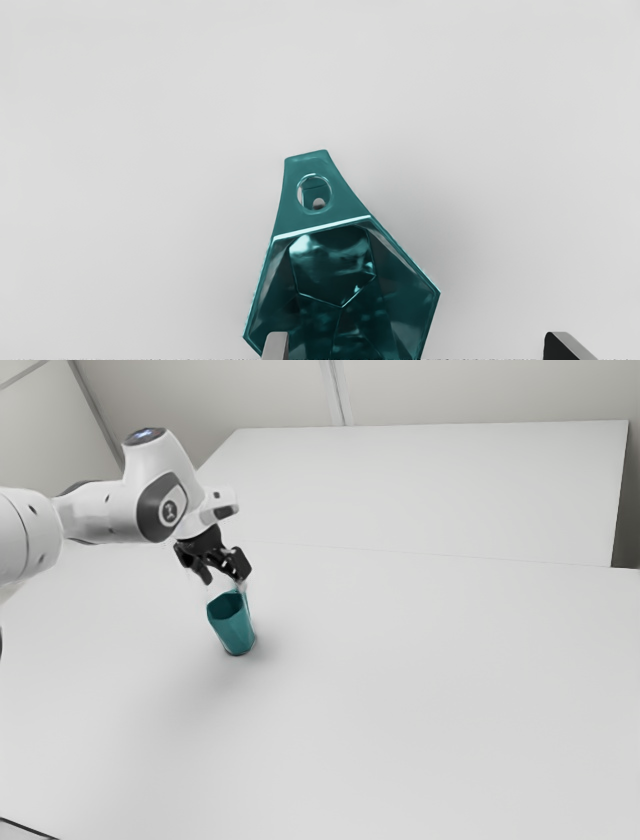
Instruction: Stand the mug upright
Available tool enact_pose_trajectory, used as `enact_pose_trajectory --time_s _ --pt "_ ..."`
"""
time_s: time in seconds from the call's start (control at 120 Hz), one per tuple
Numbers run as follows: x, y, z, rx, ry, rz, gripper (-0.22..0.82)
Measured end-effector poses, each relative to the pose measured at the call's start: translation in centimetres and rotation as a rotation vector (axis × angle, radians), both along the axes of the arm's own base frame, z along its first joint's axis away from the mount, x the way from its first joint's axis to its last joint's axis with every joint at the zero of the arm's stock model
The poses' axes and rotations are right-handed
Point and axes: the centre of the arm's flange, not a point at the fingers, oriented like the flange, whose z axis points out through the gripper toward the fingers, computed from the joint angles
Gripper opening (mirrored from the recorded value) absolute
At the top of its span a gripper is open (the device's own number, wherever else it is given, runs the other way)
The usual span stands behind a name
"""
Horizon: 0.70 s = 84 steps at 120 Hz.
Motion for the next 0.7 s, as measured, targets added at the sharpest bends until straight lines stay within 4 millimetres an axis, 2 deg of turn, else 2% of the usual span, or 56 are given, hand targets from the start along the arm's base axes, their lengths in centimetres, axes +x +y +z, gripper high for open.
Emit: enact_pose_trajectory --time_s 0.133,0.242,0.358,0.442,0.7 --pt "0.8 -0.1 4.3 -0.001 0.010 0.001 0.58" --pt "1.4 0.0 8.6 0.005 0.002 0.000 0.59" --pt "1.4 -0.1 12.4 0.010 0.001 0.000 0.59" --pt "1.1 -0.1 13.0 0.010 0.030 0.000 0.60" --pt "0.5 -0.9 13.0 0.002 0.089 -0.010 0.60"
